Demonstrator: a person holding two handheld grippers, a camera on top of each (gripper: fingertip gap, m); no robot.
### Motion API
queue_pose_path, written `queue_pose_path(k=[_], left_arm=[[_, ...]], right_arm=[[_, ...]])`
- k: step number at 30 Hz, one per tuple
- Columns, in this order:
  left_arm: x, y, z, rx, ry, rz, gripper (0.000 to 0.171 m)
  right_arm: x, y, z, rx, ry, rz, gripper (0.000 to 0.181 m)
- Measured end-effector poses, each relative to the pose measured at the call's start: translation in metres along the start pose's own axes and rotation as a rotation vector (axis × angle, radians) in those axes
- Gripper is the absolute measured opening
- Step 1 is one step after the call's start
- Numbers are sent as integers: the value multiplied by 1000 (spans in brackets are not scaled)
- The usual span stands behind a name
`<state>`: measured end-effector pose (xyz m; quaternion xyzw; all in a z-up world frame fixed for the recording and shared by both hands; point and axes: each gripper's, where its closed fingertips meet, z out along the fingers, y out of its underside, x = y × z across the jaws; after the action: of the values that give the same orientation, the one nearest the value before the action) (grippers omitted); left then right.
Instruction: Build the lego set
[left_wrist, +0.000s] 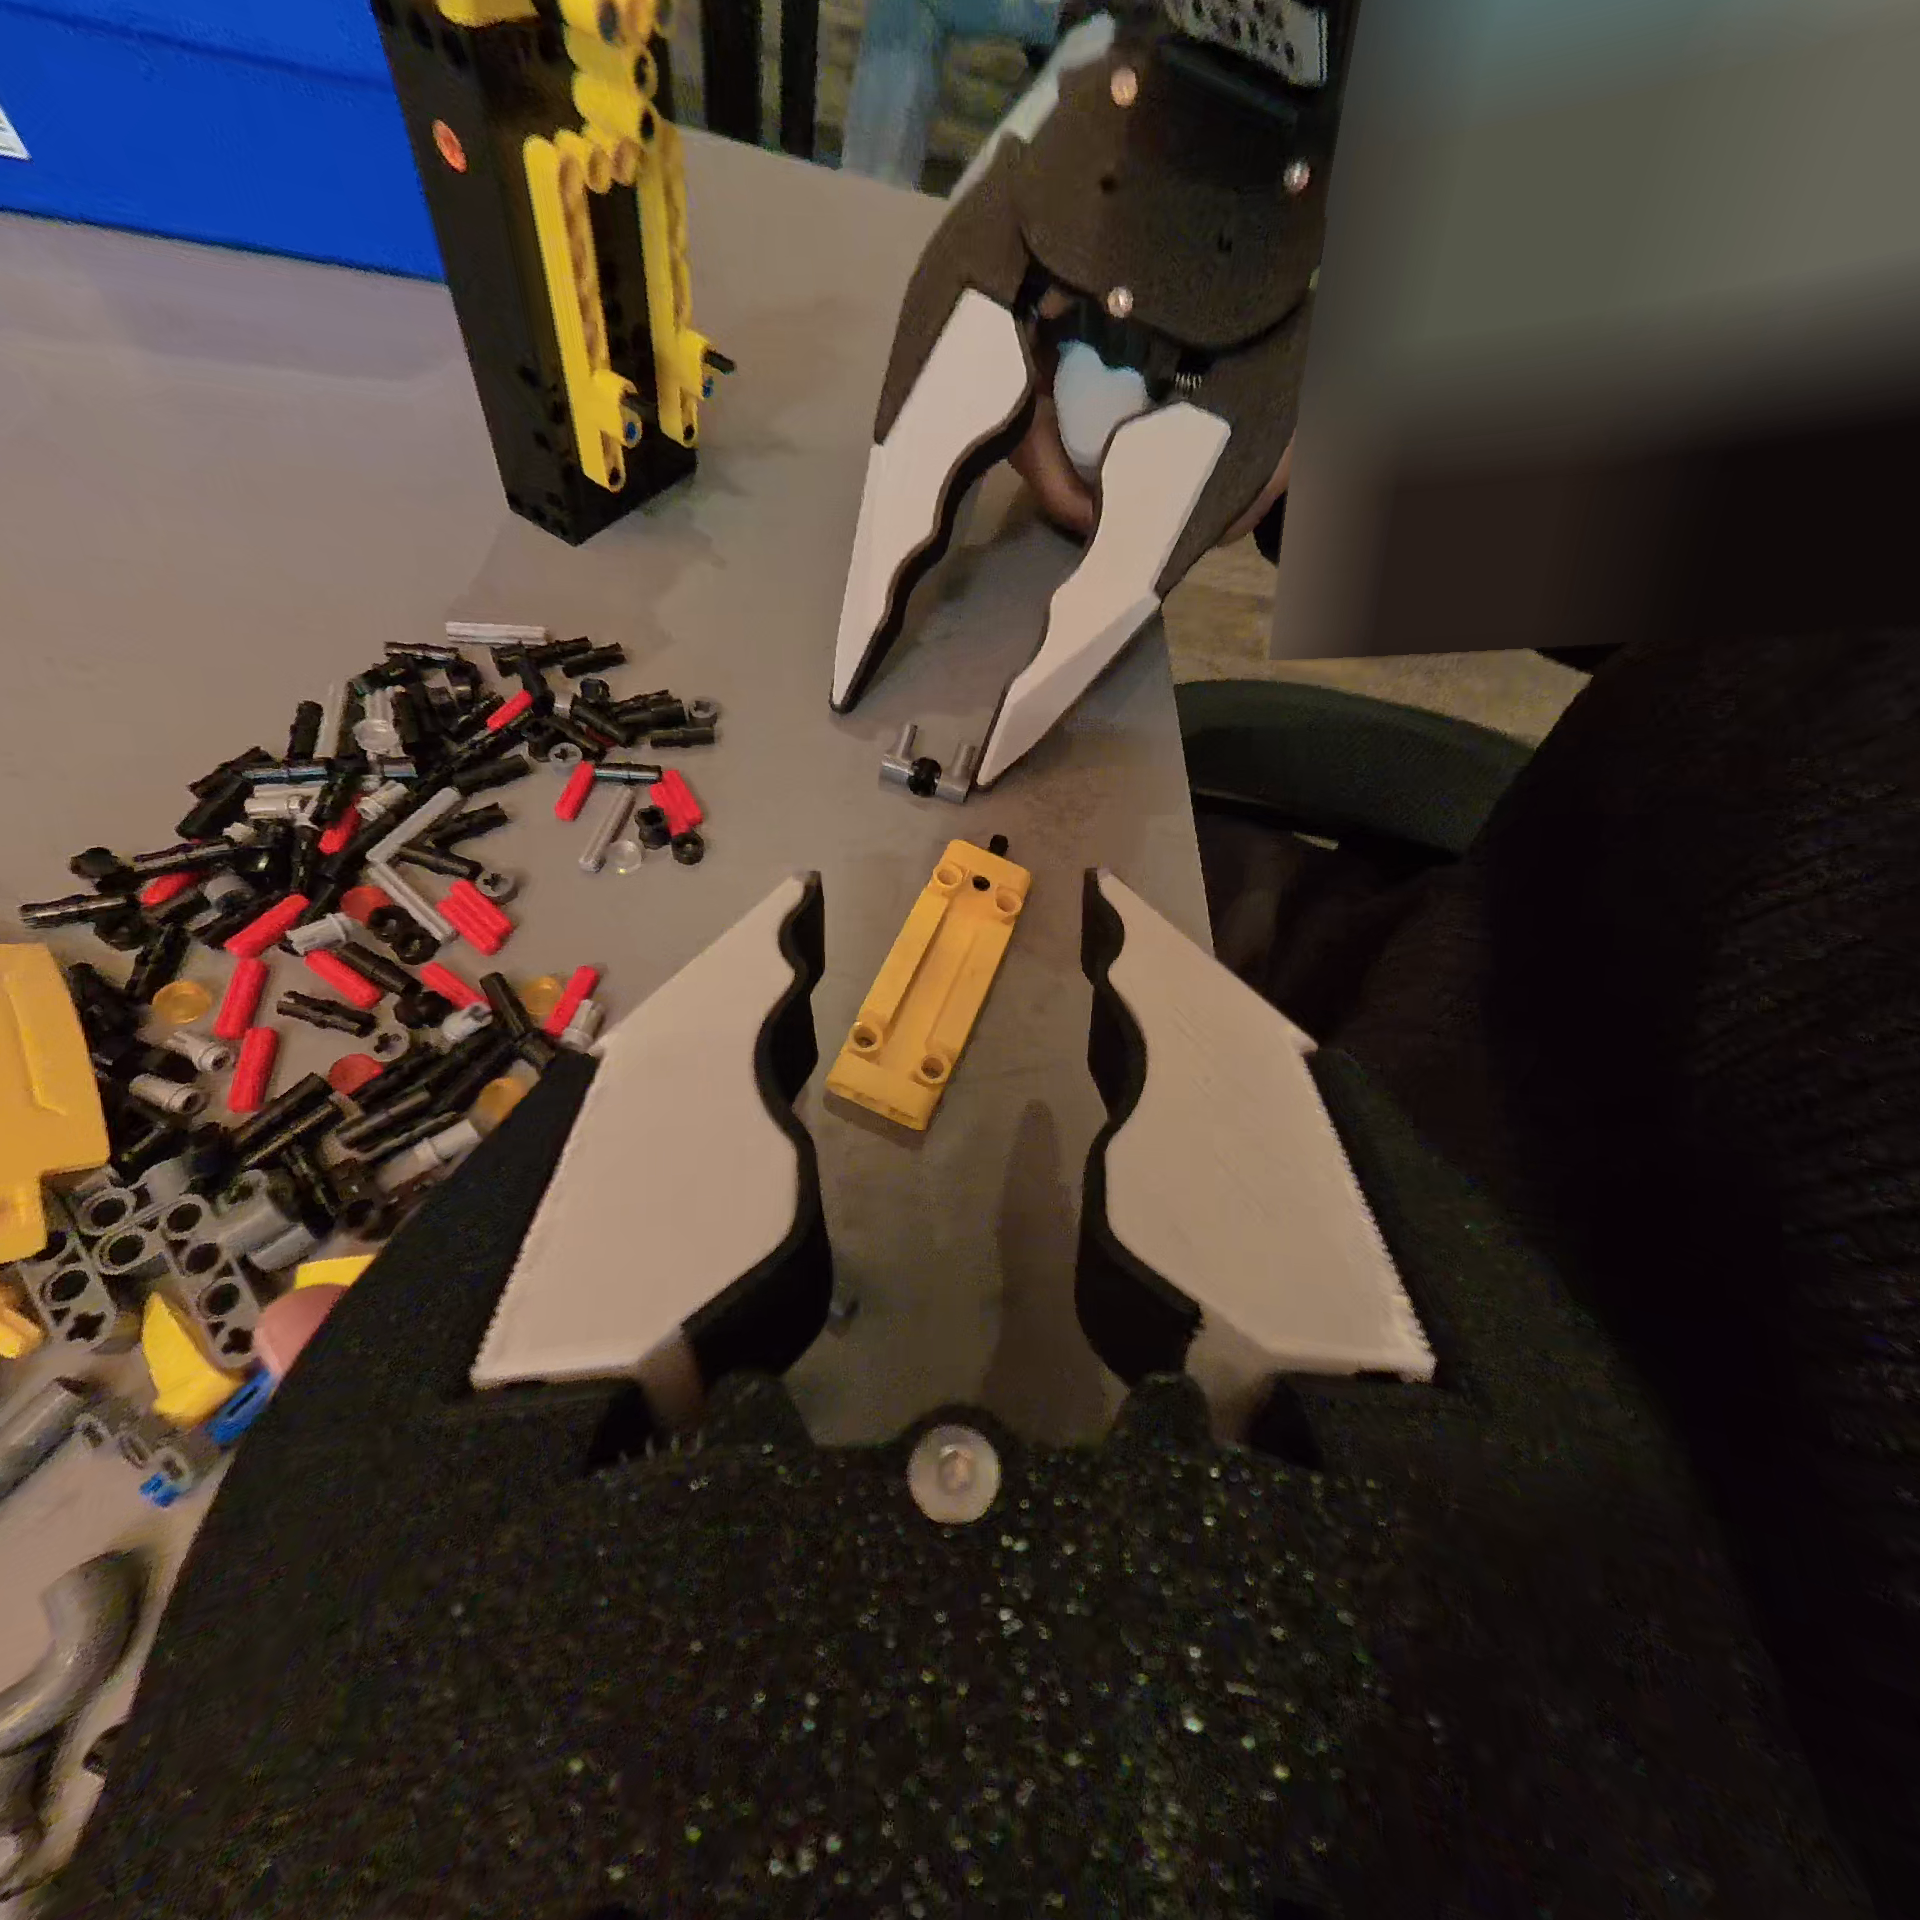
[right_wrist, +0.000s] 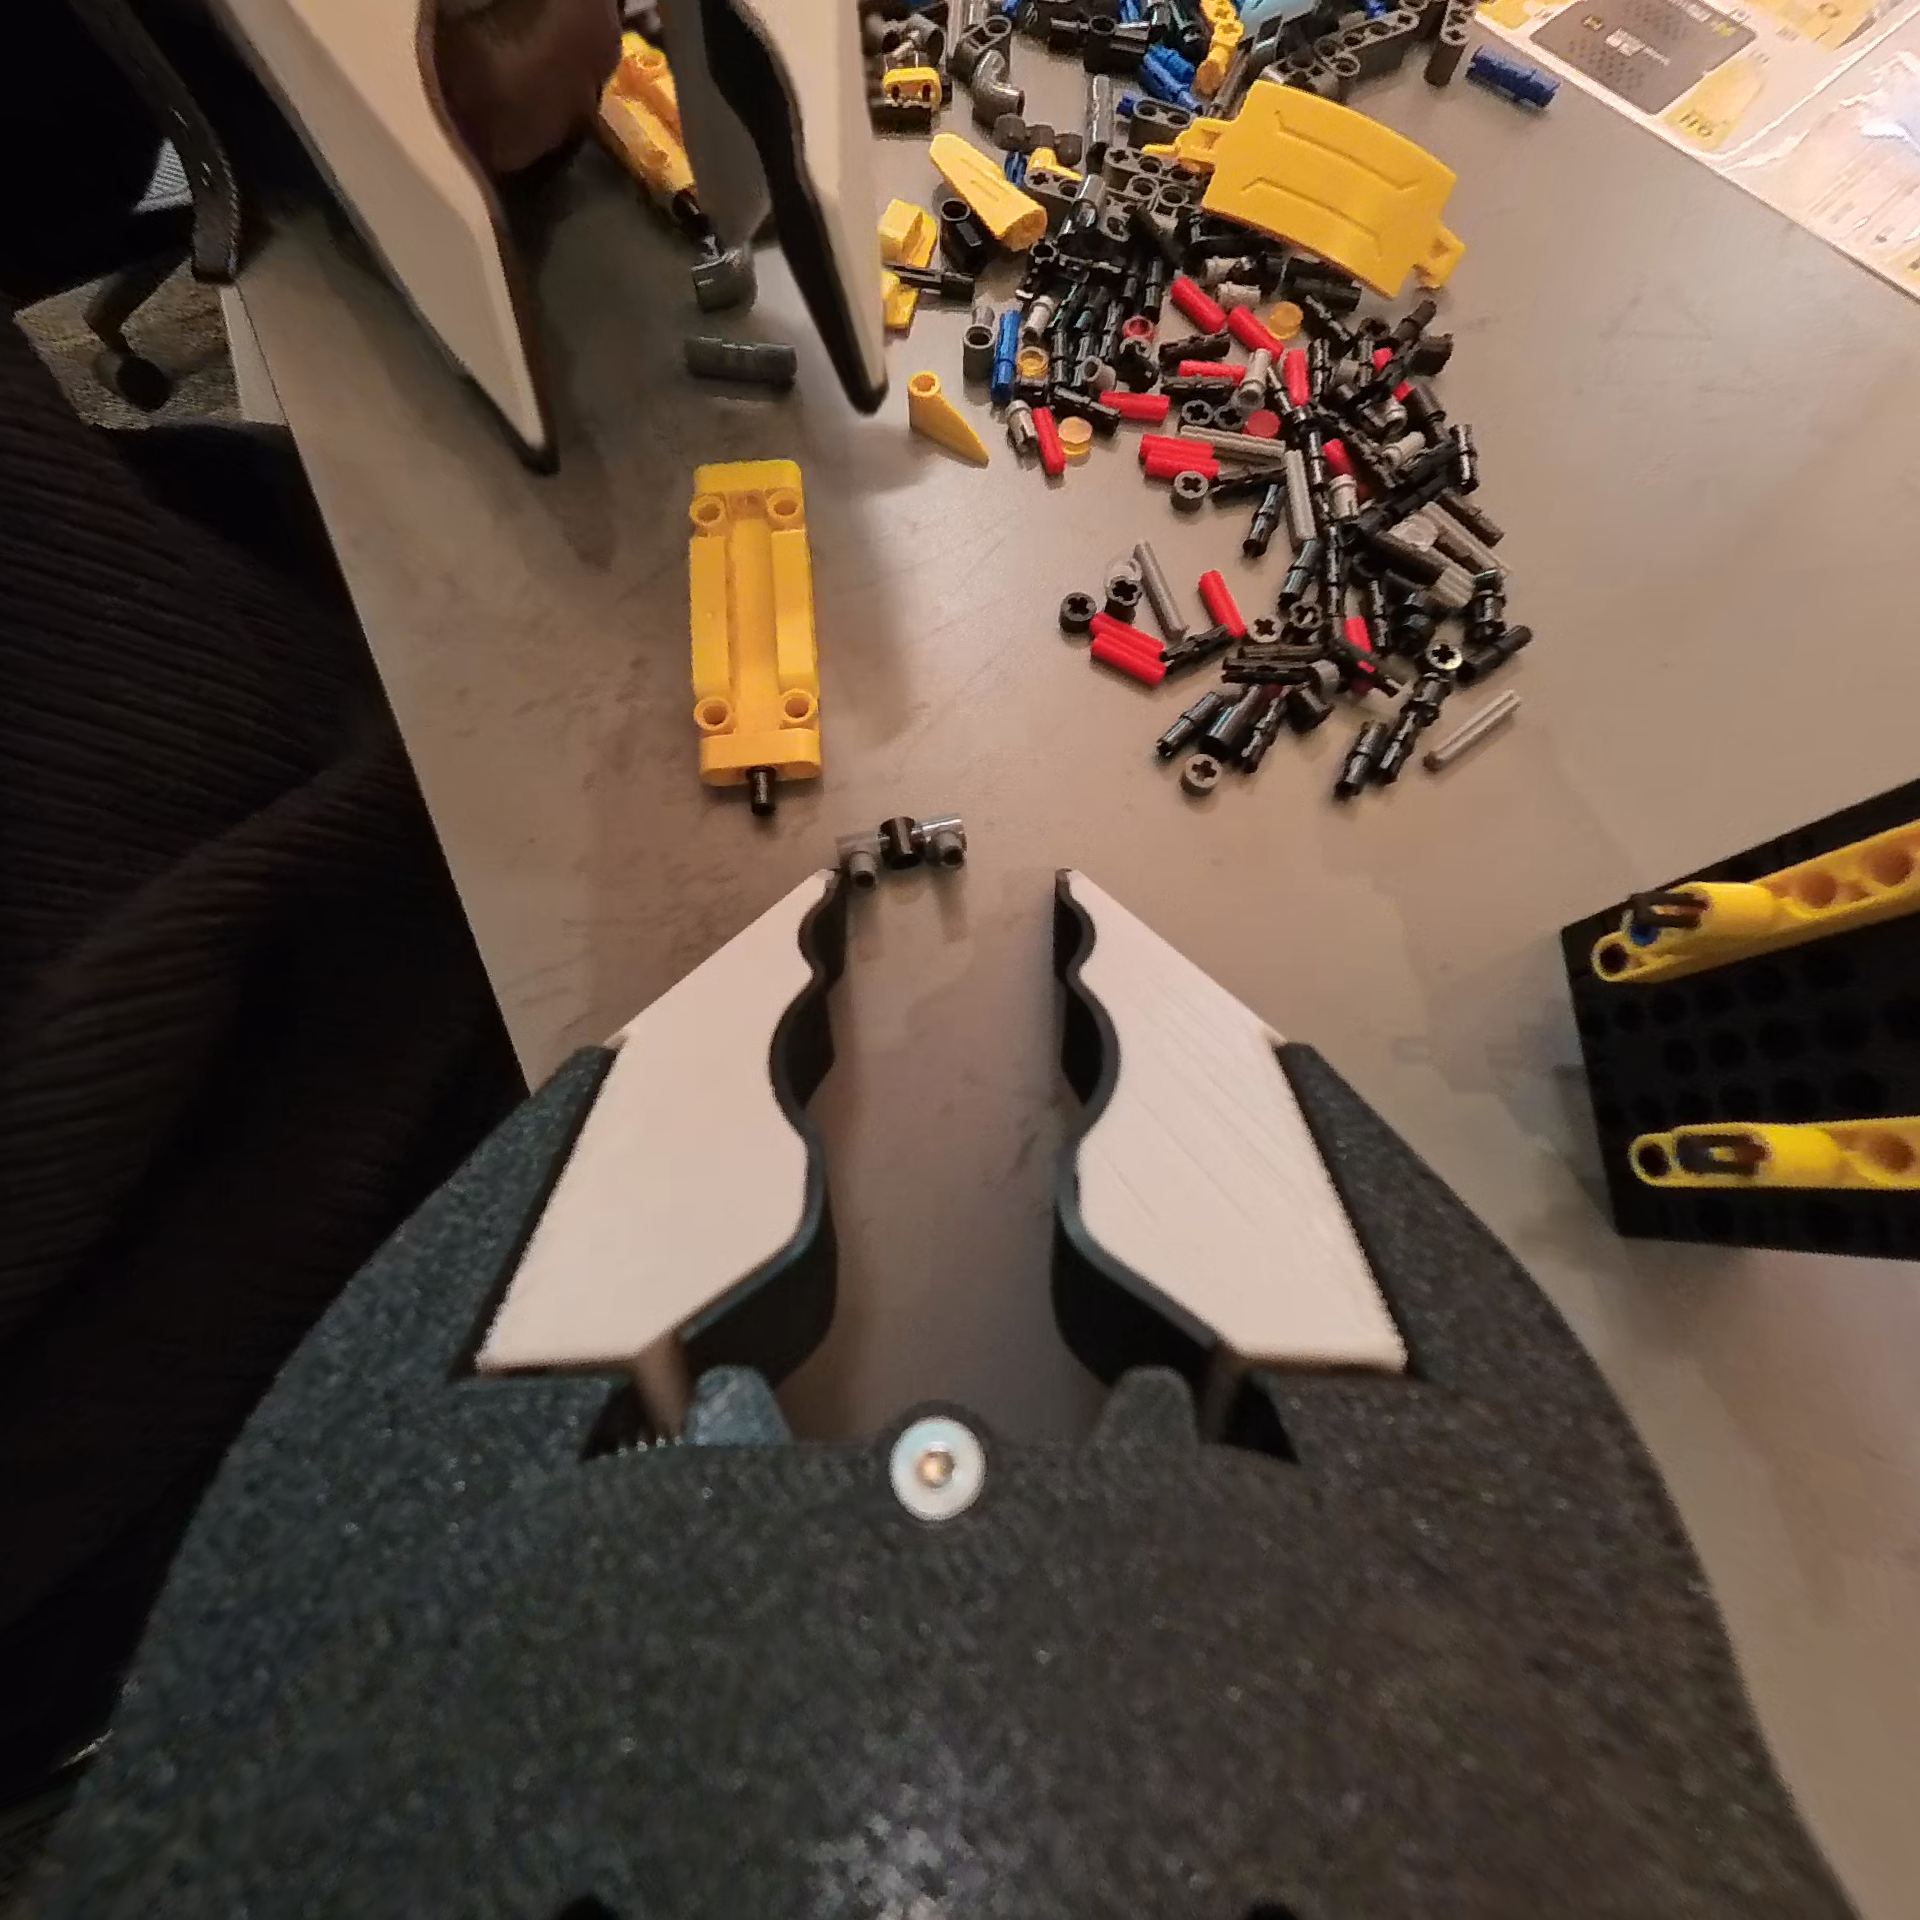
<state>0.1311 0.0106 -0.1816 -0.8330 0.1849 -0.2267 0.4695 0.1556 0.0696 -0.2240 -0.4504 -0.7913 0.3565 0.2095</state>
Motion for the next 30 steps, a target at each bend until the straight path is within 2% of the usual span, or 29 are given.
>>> queue_pose_path(k=[12, 18, 30], left_arm=[[2, 21, 19, -174, -47, 102, 55], [1, 26, 23, -208, -63, 112, 55], [-1, 27, 39, -262, -98, 154, 55]], right_arm=[[-6, -3, 2, 5, -37, -69, 33], [-6, -4, 4, 1, -148, -111, 33], [-12, -6, 6, 4, -148, -142, 24]])
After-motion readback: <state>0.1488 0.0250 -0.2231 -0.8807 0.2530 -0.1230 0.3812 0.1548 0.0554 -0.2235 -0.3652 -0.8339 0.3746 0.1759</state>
